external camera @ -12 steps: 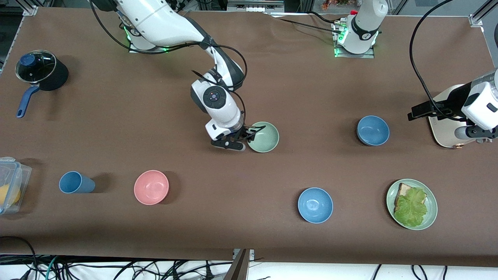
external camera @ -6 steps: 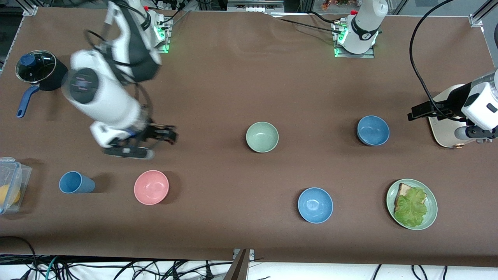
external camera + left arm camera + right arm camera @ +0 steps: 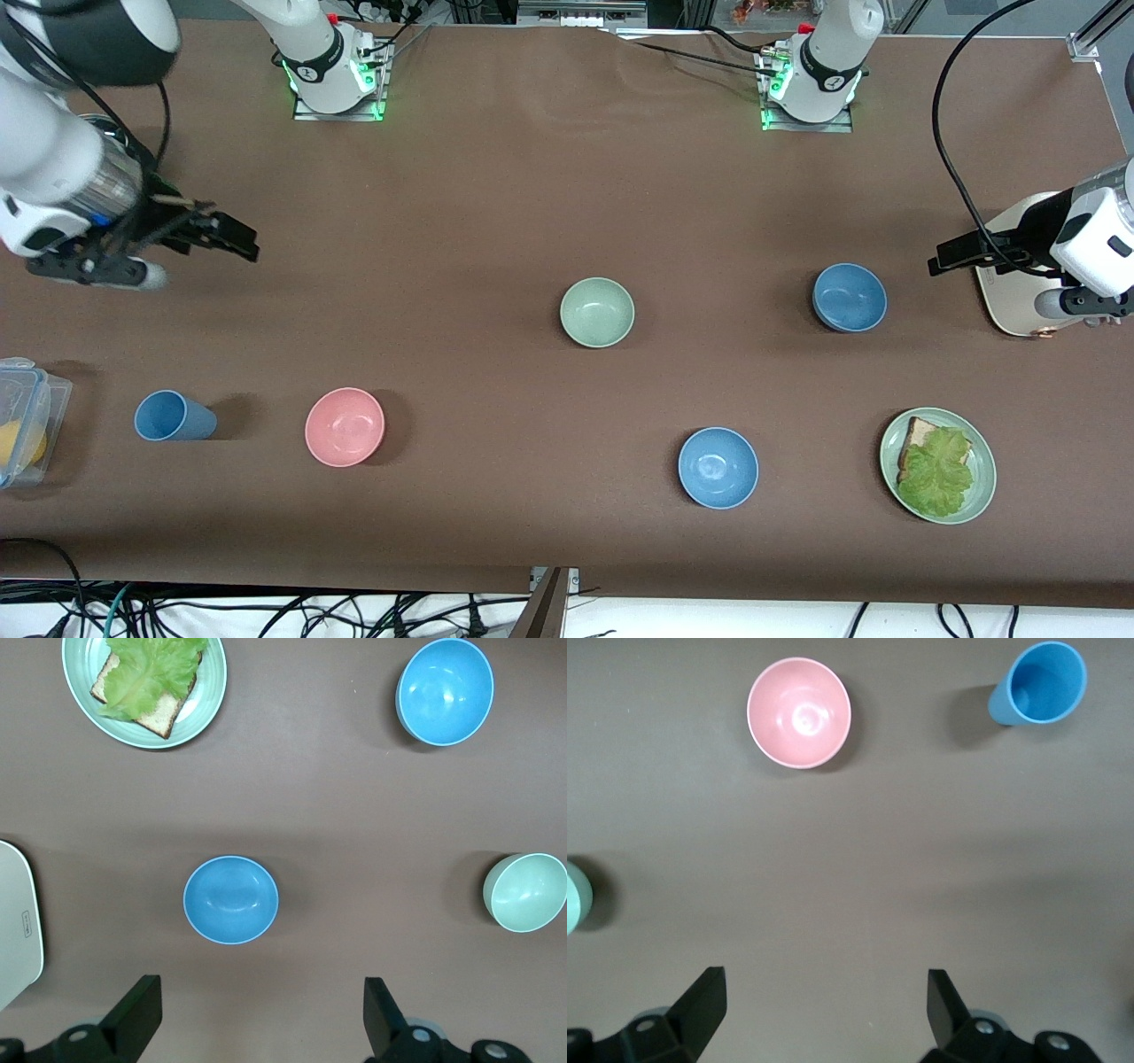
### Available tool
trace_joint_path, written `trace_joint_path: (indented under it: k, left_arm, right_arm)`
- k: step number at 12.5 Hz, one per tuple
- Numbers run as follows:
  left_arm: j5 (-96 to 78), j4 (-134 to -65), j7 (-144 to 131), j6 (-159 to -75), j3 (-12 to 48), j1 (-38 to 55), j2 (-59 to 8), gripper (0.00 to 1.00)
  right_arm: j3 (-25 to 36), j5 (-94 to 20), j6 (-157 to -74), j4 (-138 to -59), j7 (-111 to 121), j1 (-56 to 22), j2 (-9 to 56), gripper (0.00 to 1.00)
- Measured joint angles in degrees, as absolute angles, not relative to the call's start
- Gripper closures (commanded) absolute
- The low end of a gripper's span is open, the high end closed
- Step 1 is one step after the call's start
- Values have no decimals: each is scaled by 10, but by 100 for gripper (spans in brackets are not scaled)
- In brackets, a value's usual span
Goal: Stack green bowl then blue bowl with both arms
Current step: 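Release the green bowl and withdraw the right gripper to rest, then reach the left gripper to the blue bowl near the toaster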
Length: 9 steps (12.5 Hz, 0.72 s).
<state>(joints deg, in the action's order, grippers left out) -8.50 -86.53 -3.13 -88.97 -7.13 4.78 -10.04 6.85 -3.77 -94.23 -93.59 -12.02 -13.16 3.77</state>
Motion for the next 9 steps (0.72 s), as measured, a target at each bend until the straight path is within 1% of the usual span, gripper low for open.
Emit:
trace_joint_path:
  k: [4, 9]
  left_arm:
    - [-85, -865, -32, -889, -71, 48, -108, 0]
    - [-85, -866, -32, -888, -72, 48, -145, 0]
  right_arm:
    - [71, -38, -937, -940, -107, -131, 39, 0]
    - [70, -38, -939, -939, -104, -131, 43, 0]
